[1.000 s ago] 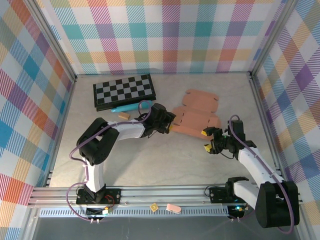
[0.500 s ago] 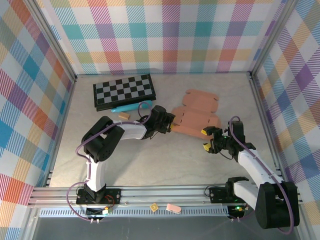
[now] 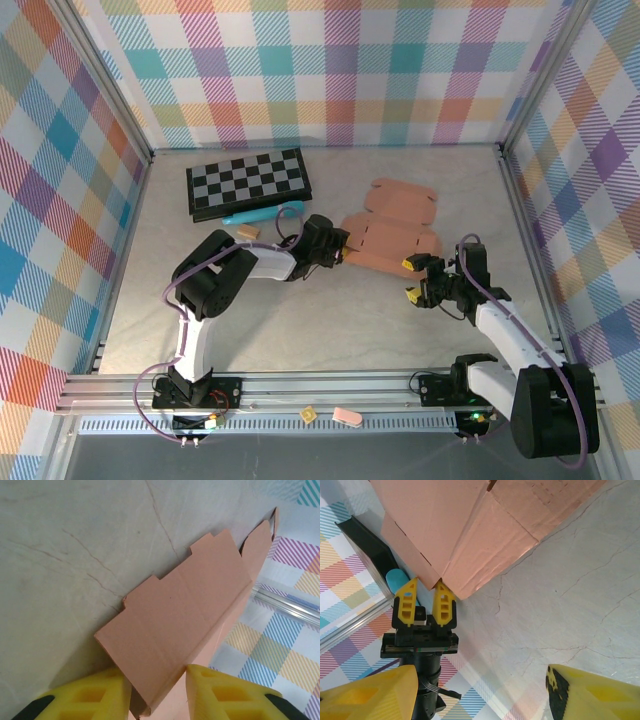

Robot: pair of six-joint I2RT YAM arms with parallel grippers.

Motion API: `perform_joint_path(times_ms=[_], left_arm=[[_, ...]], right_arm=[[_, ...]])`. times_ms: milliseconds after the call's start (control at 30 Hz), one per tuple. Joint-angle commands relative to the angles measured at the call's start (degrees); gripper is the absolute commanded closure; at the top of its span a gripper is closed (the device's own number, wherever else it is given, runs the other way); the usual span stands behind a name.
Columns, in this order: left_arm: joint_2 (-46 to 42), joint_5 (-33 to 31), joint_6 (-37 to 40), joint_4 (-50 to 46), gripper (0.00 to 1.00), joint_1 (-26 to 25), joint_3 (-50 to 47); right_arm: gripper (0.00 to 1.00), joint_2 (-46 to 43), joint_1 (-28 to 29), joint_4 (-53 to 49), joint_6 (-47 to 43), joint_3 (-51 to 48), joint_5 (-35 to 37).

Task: Fold the paper box

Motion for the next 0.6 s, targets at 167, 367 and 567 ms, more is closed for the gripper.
perform_joint_path(times_ms=[167,367,567], left_arm=[[0.43,-1.34,-0.78,4.65,0.90,0.41,-0.87],[-0.20,-1.50,-0.66,4.68,1.00,0.33,-0.67],[-2.50,-2.69,-1.73,2.11,1.00,-0.31,-0.35]], right_arm=[[0.31,-1.04,0.34,2.98,2.17,-2.27,-0.36],[0.29,-2.00,1.67,6.92,4.33,-3.75,2.52],[0.27,-1.12,4.71,15.54,7.13,-5.91,8.75]])
